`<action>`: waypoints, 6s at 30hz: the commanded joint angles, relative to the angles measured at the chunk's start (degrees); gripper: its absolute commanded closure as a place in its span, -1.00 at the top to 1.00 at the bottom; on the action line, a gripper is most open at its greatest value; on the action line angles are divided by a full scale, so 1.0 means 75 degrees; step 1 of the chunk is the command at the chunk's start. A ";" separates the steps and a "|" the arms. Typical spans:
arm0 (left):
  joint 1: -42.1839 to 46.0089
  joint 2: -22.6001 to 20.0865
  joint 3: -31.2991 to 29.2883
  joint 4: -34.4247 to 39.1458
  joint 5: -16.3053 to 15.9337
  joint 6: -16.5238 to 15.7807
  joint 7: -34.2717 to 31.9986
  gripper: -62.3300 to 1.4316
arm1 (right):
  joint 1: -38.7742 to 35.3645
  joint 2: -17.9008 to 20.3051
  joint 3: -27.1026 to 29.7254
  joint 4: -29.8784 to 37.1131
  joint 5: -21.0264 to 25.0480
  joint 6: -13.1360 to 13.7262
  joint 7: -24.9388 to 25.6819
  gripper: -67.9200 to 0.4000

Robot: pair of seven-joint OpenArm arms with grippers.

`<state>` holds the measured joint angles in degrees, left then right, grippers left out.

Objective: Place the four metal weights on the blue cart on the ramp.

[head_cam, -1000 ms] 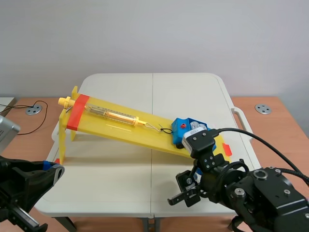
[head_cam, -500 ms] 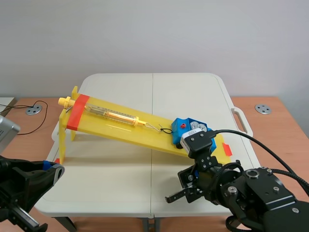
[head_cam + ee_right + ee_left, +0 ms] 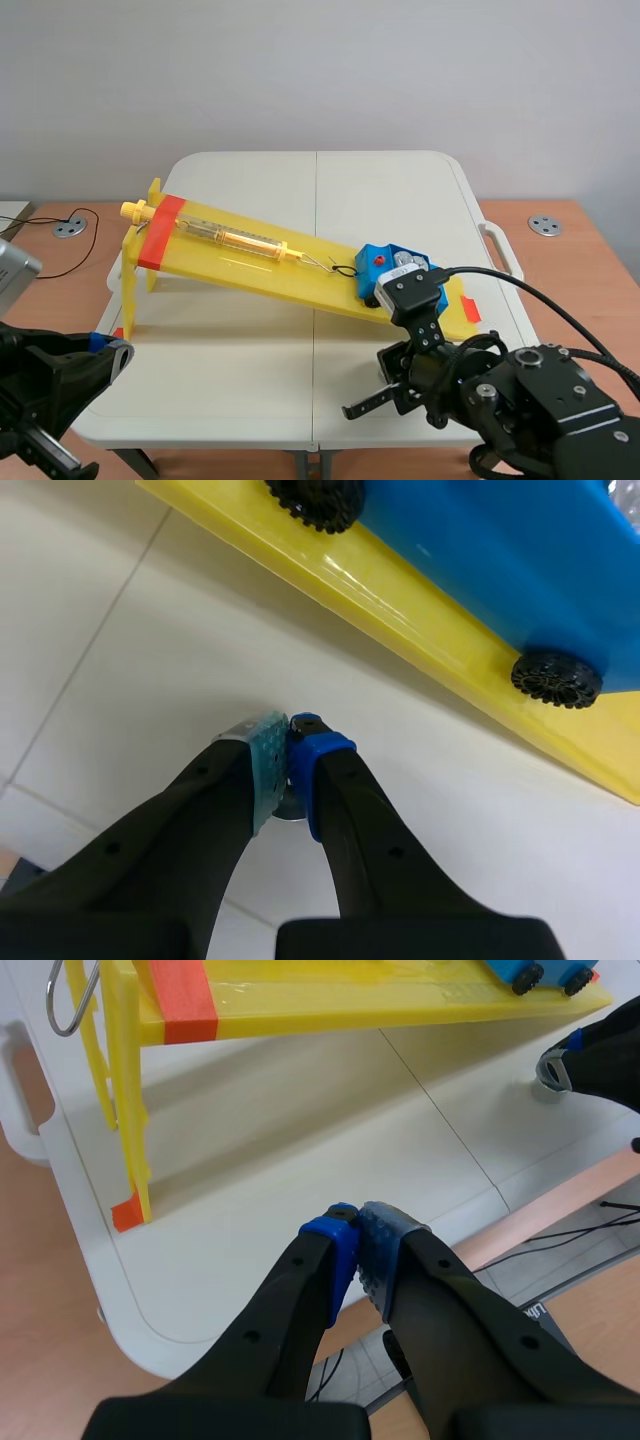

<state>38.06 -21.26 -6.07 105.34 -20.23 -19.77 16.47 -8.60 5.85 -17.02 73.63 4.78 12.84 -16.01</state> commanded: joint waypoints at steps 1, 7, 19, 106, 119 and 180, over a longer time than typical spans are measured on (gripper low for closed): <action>-0.0152 0.0061 -0.0122 0.0539 -0.0536 -0.0195 -0.0647 -0.84 | 0.0044 0.0501 -0.0026 0.1638 0.0452 -0.0108 0.0399 -0.97; -0.0152 0.0061 -0.0122 0.0539 -0.0536 -0.0195 -0.0647 -0.84 | -0.0898 0.0973 0.0338 0.3401 0.0481 -0.0108 0.0000 -0.97; -0.0152 0.0061 -0.0122 0.0539 -0.0536 -0.0195 -0.0650 -0.84 | -0.1947 0.1358 0.2194 0.5648 0.1606 0.0382 -0.1084 -0.97; -0.0149 0.0058 -0.0122 0.0539 -0.0536 -0.0195 -0.0641 -0.84 | 0.2165 0.0032 0.0568 0.1728 0.0259 0.0152 -0.0338 -0.42; -0.0239 0.0119 -0.0122 0.0583 -0.0533 -0.0597 -0.0475 -0.84 | 0.1014 0.1075 0.1547 0.3567 0.1798 0.0294 -0.1166 -0.97; -0.4715 0.2468 0.2043 -0.1810 0.3279 0.1358 -0.0799 -0.84 | -0.5980 0.2180 0.5135 0.5922 0.2570 0.2672 -0.0816 -0.97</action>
<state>4.45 -3.81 10.22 86.17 6.20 -11.99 18.79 -53.87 19.70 18.68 112.64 20.67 31.33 -28.36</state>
